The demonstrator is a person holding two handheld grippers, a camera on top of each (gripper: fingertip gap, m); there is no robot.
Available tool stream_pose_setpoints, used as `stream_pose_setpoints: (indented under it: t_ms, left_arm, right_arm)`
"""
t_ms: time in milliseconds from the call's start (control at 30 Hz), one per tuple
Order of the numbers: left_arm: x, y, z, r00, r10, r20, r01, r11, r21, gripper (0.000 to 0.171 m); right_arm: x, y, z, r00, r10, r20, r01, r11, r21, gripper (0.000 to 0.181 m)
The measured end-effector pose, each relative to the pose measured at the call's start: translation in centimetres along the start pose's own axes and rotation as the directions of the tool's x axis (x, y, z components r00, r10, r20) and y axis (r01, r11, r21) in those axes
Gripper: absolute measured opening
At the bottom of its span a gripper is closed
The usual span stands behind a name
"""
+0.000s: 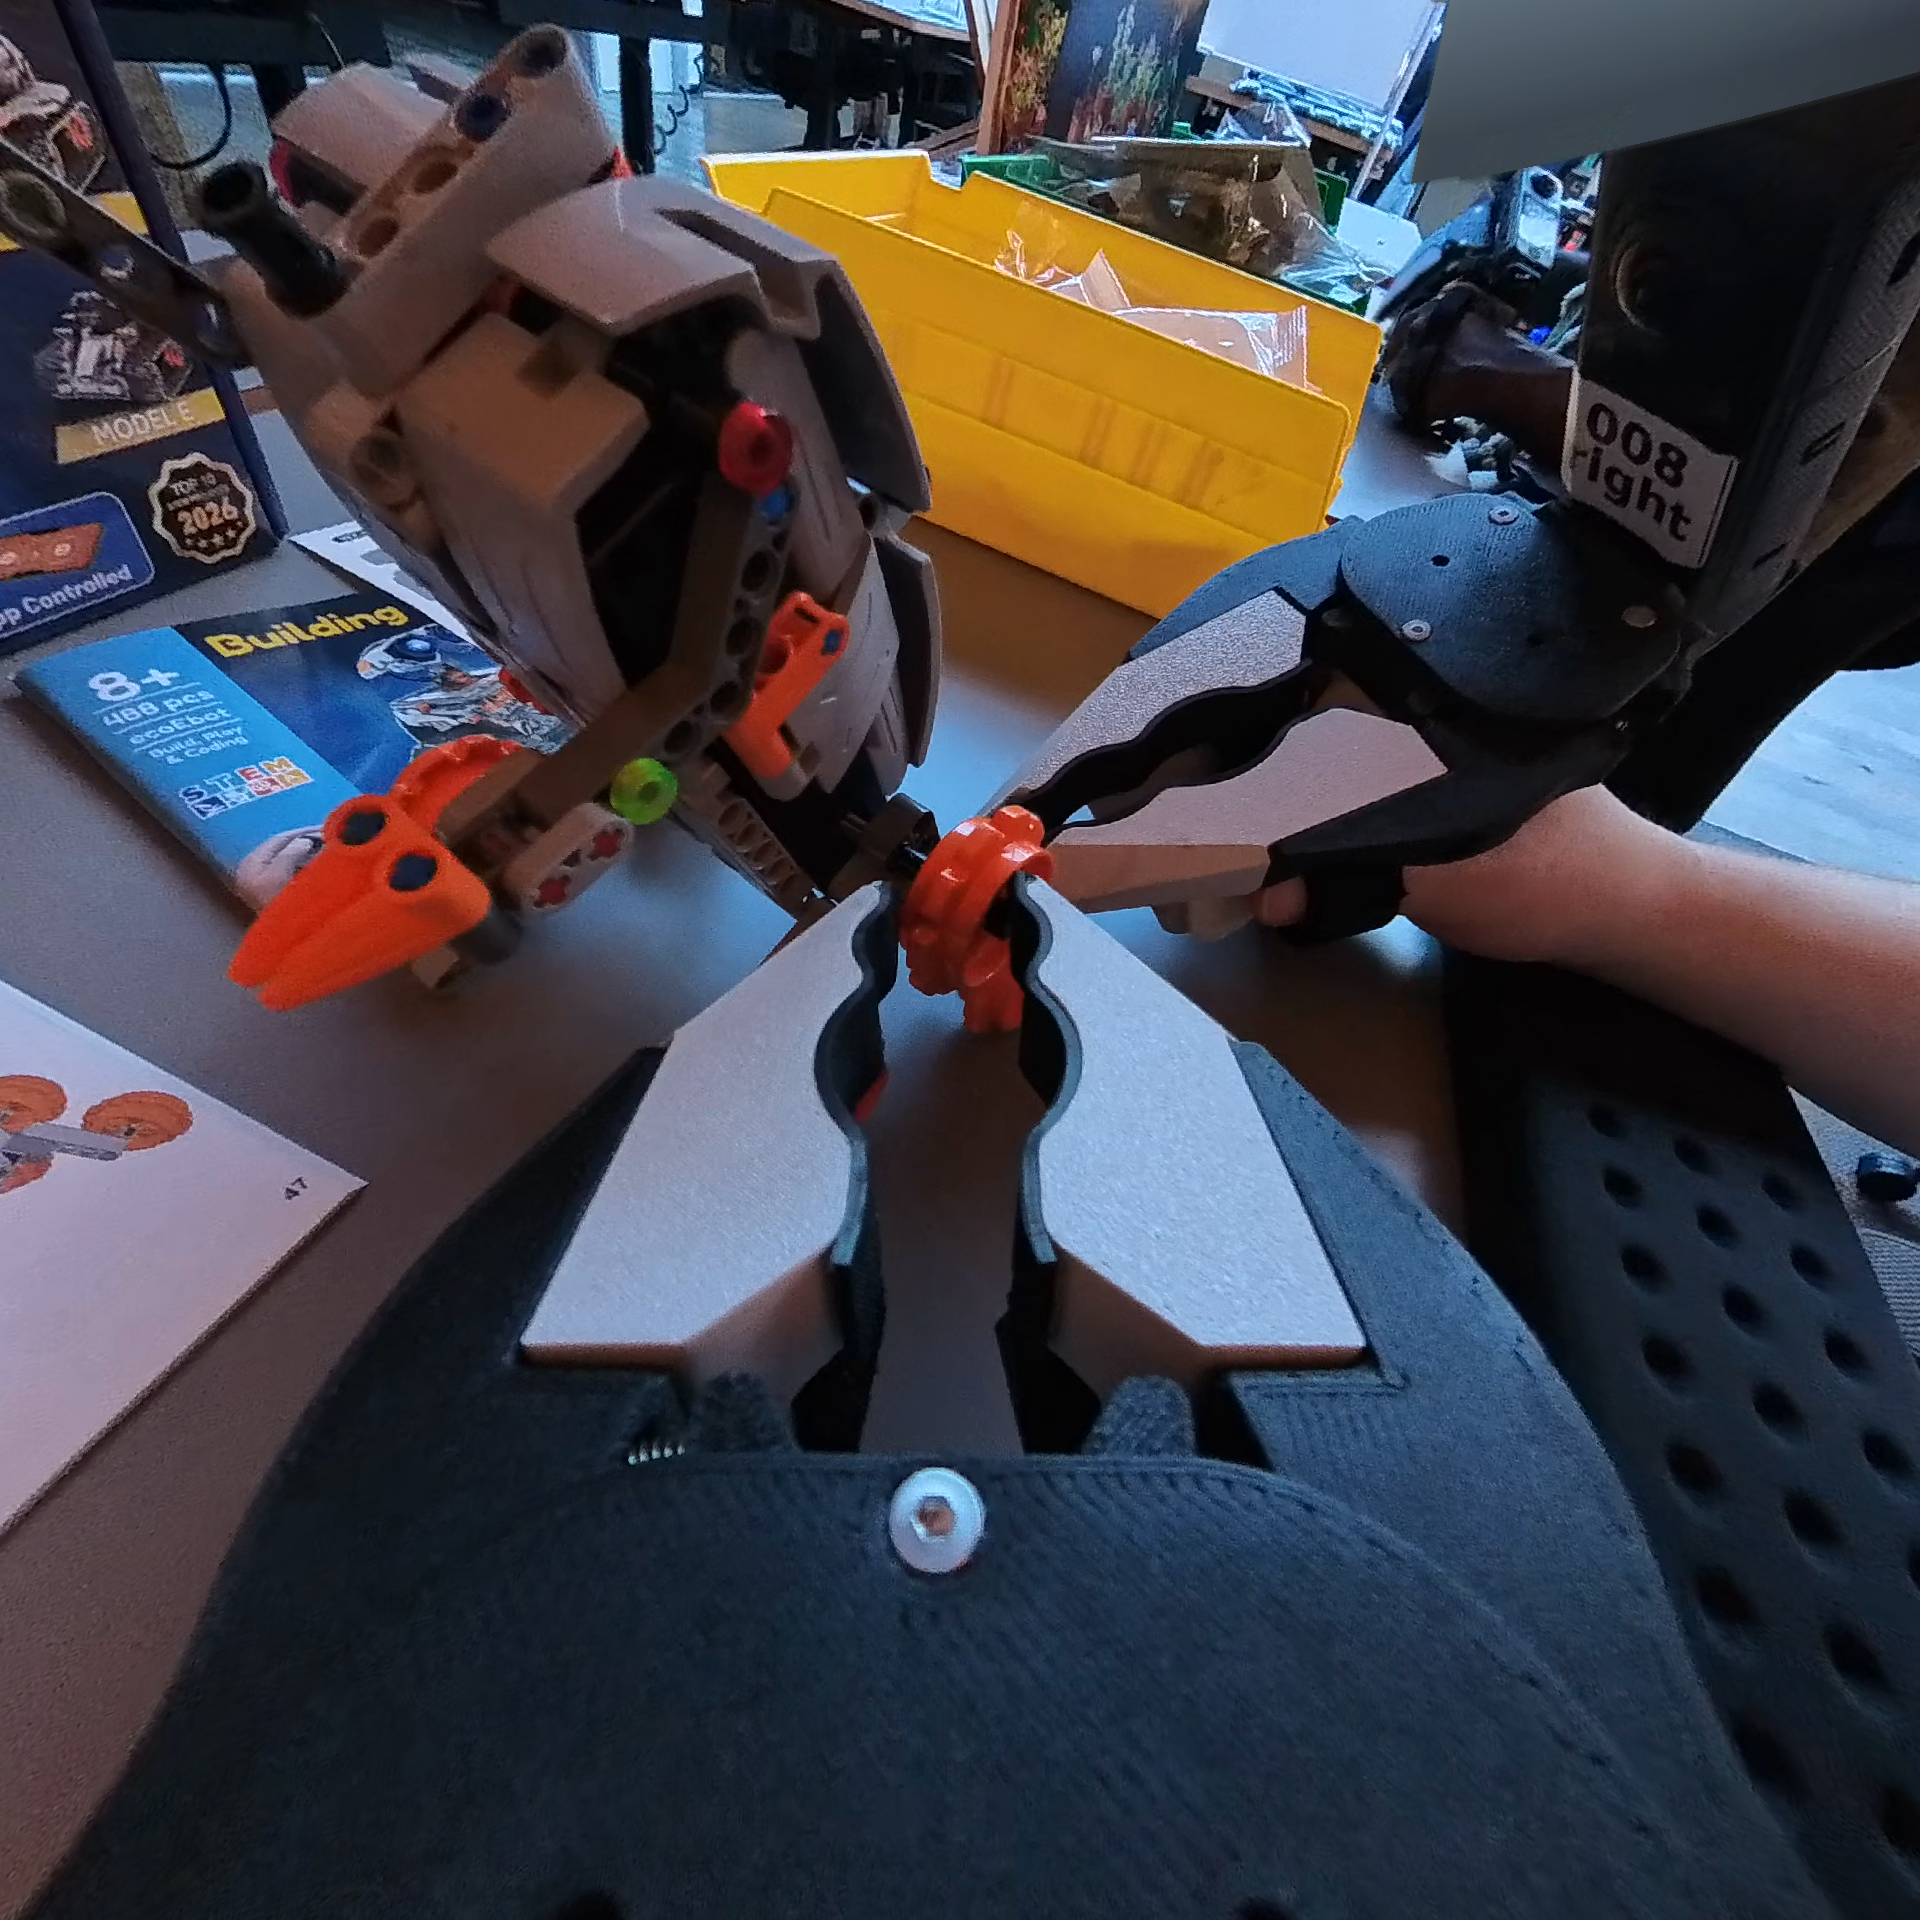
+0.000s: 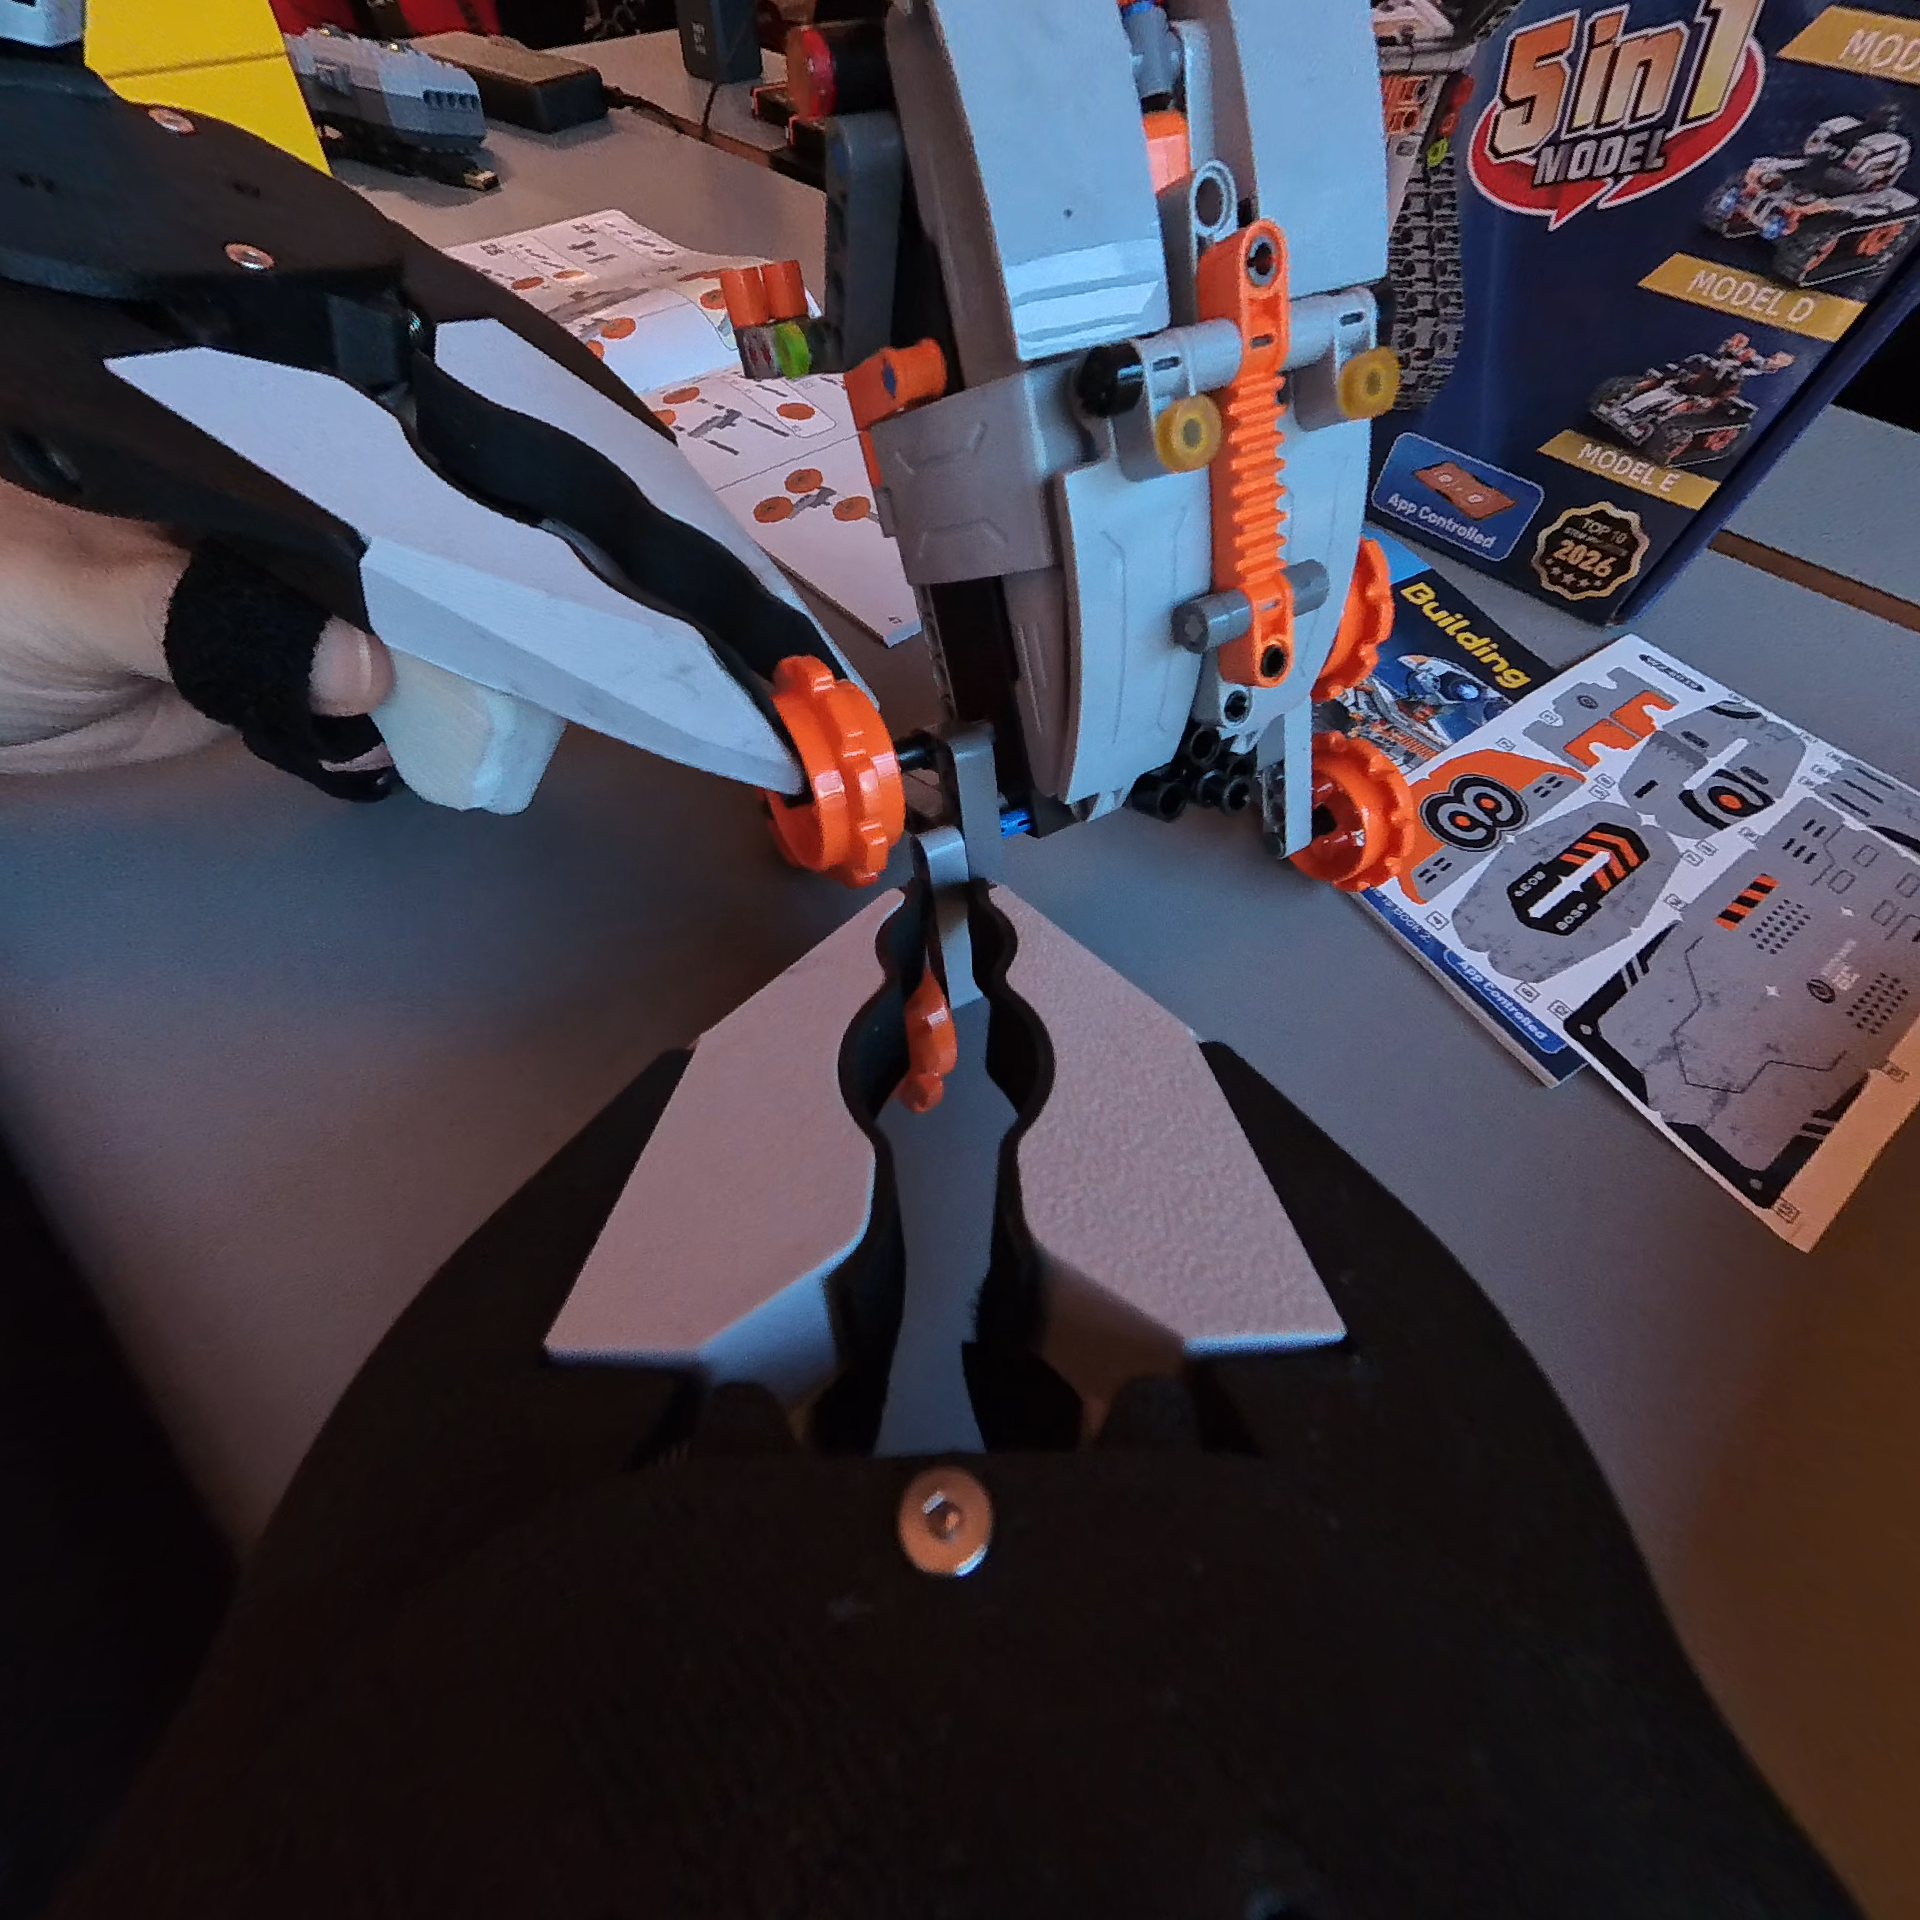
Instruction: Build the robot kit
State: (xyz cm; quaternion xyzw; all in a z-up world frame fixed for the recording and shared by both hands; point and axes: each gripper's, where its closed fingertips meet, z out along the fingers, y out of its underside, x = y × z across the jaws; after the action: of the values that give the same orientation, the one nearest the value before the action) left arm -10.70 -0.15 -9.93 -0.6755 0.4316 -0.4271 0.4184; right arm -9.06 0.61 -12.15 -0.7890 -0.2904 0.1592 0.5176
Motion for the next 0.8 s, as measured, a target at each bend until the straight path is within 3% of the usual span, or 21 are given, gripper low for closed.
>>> stream_pose_setpoints:
  t_ms: [267,800]
  left_arm:
    - [-0.55,-0.13,-0.27,0.999,-0.048,0.0,0.048,0.999,0.016,0.019]
    - [-0.47,-0.02,-0.22,0.999,0.0,0.034,0.0,1.0,0.014,0.018]
  right_arm:
    - [-0.18,-0.1,-0.03,1.0,-0.011,0.0,0.011,1.0,0.006,0.006]
    - [-0.13,0.13,0.26,1.0,0.003,0.007,-0.003,1.0,-0.013,0.015]
